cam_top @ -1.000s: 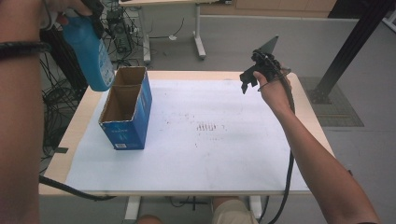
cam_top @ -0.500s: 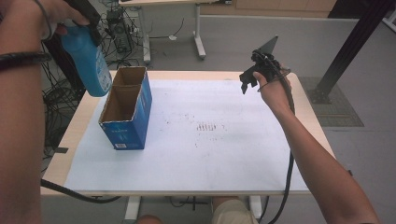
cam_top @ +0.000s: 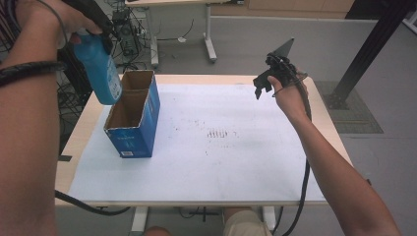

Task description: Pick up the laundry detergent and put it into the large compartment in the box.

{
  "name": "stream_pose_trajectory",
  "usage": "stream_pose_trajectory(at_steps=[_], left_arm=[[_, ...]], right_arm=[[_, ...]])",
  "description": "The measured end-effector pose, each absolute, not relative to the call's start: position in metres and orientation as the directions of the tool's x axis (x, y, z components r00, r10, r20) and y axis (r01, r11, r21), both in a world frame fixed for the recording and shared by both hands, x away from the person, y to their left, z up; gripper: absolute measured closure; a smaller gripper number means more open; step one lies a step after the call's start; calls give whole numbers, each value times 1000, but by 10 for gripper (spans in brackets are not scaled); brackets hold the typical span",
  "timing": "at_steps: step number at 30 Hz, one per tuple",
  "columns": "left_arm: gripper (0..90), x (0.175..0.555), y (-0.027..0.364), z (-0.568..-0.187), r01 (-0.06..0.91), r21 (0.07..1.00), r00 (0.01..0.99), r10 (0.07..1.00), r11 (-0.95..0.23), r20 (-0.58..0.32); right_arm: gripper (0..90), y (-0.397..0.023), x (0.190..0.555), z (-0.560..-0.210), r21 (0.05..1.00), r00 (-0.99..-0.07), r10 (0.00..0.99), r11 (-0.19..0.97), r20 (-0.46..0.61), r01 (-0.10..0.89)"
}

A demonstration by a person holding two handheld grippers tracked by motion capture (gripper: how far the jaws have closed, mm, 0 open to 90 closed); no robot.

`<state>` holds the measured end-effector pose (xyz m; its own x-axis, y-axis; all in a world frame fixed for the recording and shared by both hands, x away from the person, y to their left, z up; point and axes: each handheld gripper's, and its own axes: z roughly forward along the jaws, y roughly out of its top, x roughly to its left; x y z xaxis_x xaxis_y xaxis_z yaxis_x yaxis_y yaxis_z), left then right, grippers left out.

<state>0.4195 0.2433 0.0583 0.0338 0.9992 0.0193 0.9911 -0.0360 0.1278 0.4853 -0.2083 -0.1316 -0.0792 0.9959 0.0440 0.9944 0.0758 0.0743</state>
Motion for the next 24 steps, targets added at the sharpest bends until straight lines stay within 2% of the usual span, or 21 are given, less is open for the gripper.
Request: stream_pose_trajectory(at_steps=[11, 24], left_arm=[[377, 433, 240, 37, 993, 111, 43, 999, -45, 19], [377, 449, 239, -5, 996, 65, 62, 998, -62, -2]], right_arm=[[49, -212, 487, -135, 70, -75, 996, 72, 42, 995], [49, -215, 490, -139, 61, -68, 997, 66, 39, 996]])
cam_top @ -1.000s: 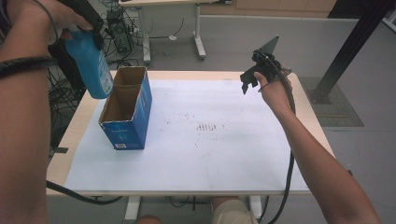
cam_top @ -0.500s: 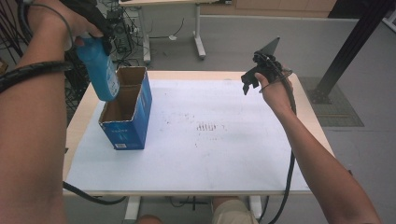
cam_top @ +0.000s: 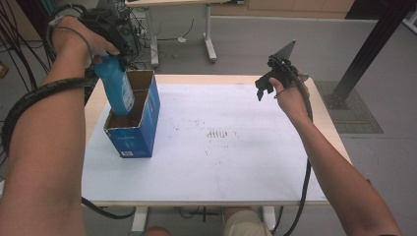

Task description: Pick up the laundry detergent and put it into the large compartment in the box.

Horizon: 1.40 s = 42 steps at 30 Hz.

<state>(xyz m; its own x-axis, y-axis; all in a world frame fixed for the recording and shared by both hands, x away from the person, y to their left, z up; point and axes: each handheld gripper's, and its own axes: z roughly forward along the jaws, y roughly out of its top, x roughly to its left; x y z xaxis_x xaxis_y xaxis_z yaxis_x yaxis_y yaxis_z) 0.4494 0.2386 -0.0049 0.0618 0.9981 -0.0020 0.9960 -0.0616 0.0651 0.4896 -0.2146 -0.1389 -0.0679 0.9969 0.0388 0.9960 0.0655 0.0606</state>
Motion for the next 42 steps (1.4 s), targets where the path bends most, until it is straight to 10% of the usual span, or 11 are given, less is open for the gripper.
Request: stream_pose_trajectory(at_steps=[42], left_arm=[[376, 474, 237, -145, 993, -64, 101, 995, -102, -11]], right_arm=[[49, -217, 494, -162, 34, -66, 997, 65, 34, 997]])
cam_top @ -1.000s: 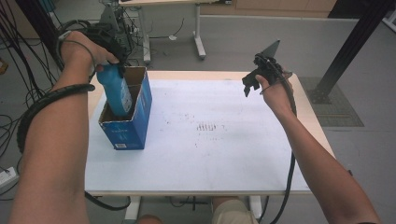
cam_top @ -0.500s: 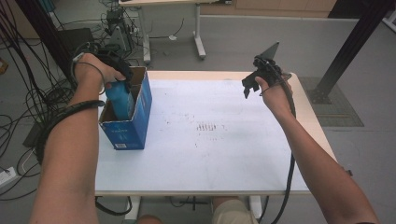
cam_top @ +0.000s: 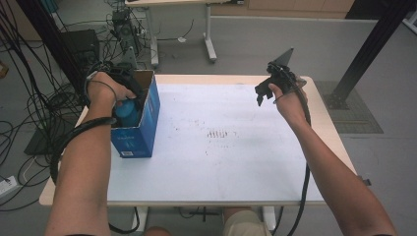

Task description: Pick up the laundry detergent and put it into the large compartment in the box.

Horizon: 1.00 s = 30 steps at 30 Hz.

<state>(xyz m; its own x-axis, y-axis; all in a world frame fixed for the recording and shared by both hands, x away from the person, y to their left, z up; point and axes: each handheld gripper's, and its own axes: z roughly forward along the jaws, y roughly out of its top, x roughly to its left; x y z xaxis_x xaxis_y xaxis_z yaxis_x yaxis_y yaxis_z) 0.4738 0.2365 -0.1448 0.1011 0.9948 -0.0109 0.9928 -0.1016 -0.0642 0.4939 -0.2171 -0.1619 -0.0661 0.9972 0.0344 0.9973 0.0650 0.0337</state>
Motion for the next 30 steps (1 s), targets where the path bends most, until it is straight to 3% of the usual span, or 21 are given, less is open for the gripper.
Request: stream_pose_trajectory(at_steps=[10, 30], left_arm=[[376, 477, 235, -165, 990, -86, 115, 993, -115, -11], [374, 474, 237, -167, 993, -58, 99, 995, -100, -13]], right_arm=[[49, -218, 495, -166, 25, -63, 997, 62, 34, 998], [49, -216, 492, -165, 28, -66, 997, 65, 42, 997]])
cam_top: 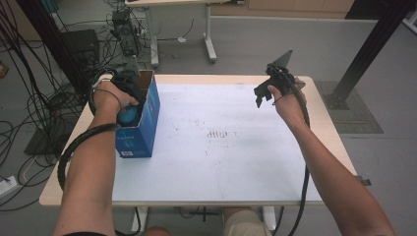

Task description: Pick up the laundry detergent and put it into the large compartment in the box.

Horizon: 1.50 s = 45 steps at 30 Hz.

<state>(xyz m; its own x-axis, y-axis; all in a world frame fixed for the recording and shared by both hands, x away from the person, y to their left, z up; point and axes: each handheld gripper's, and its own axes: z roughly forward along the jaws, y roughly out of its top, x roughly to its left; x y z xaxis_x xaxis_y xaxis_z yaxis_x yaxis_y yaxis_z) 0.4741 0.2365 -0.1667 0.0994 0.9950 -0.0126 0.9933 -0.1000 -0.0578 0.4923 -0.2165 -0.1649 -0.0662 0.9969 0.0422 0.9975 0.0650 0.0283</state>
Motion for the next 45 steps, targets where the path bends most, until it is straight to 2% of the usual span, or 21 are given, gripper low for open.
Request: stream_pose_trajectory(at_steps=[45], left_arm=[[373, 473, 240, -167, 995, -43, 91, 996, -92, -20]], right_arm=[[49, -216, 491, -162, 35, -69, 997, 68, 39, 997]])
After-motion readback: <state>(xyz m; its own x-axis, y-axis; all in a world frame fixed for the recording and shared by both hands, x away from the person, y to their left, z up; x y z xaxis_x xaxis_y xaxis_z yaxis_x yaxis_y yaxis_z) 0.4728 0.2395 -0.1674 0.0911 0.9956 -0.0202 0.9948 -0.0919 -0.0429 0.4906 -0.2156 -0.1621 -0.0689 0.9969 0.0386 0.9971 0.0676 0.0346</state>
